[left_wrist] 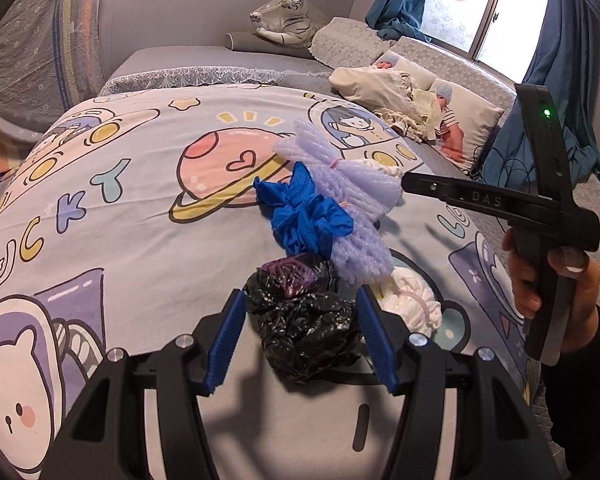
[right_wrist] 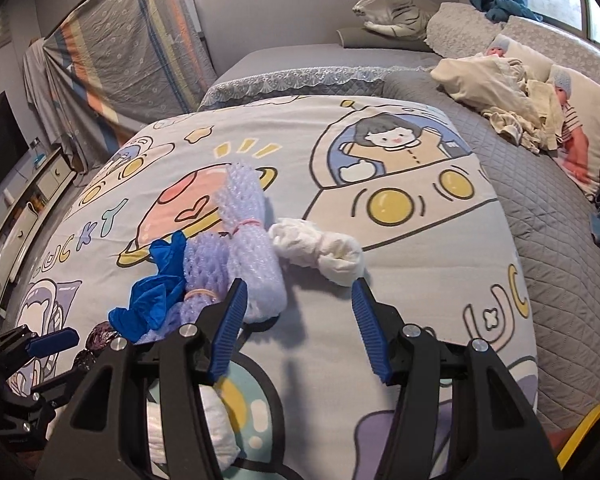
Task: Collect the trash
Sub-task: 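Grasp the black plastic bag with the left tool while the right tool grasps the bubble-wrap roll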
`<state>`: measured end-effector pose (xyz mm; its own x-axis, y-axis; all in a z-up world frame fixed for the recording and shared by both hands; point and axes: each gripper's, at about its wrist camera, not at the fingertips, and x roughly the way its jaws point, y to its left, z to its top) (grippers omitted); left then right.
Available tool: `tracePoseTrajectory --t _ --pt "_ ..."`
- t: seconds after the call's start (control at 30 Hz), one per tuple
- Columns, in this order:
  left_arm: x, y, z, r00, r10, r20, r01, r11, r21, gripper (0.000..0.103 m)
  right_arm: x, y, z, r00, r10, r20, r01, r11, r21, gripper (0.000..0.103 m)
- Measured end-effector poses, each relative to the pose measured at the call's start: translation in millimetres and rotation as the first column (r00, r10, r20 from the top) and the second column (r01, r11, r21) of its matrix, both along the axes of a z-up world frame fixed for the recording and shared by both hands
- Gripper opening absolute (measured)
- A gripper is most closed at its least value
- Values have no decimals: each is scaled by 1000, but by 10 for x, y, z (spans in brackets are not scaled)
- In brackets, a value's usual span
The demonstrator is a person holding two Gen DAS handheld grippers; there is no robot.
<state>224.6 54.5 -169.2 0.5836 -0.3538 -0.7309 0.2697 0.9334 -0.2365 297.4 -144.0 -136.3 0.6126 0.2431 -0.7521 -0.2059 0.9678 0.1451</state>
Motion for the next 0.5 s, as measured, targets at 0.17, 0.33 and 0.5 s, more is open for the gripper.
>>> tracePoseTrajectory --t 0.17,0.33,0.5 --pt "-13 -15 -15 1000 -20 -4 20 1000 -4 54 85 135 -59 999 30 -13 -30 1000 -10 50" --pt "62 -39 -91 999 -31 -30 31 999 -15 54 177 198 -151 998 41 -40 -42 999 -9 45" --pt "131 -71 -152 998 -40 -47 40 999 -14 49 264 204 -244 996 45 -74 -45 999 4 39"
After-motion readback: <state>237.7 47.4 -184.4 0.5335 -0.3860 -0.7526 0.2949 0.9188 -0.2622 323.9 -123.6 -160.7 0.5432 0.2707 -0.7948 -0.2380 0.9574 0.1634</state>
